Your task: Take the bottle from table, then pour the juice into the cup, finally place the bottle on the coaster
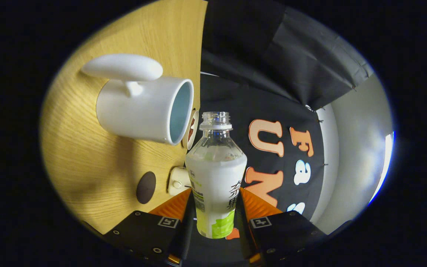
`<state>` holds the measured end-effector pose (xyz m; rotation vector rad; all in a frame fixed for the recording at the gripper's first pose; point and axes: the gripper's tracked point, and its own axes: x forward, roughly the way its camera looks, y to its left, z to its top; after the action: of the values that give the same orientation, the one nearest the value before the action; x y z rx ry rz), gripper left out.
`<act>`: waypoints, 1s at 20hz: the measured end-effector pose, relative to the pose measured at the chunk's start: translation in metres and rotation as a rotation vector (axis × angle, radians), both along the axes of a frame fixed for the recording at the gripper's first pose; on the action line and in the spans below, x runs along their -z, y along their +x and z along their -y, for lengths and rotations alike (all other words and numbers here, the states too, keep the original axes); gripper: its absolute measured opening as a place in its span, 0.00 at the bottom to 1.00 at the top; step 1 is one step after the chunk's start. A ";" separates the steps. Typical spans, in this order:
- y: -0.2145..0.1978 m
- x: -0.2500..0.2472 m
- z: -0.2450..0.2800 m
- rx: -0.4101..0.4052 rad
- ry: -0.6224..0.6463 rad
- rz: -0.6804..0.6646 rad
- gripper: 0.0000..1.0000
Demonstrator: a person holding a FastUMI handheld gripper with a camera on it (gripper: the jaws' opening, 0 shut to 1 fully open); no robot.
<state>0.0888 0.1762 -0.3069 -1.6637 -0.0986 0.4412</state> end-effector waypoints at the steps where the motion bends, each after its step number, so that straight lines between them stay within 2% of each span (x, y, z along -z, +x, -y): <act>1: 0.001 0.003 0.002 0.023 0.032 -0.034 0.55; 9: 0.019 -0.005 0.003 0.196 0.446 -0.214 0.55; 20: 0.057 -0.030 0.021 0.344 0.959 -0.318 0.56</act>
<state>0.1459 0.1549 -0.2770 -0.6359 0.1896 0.3102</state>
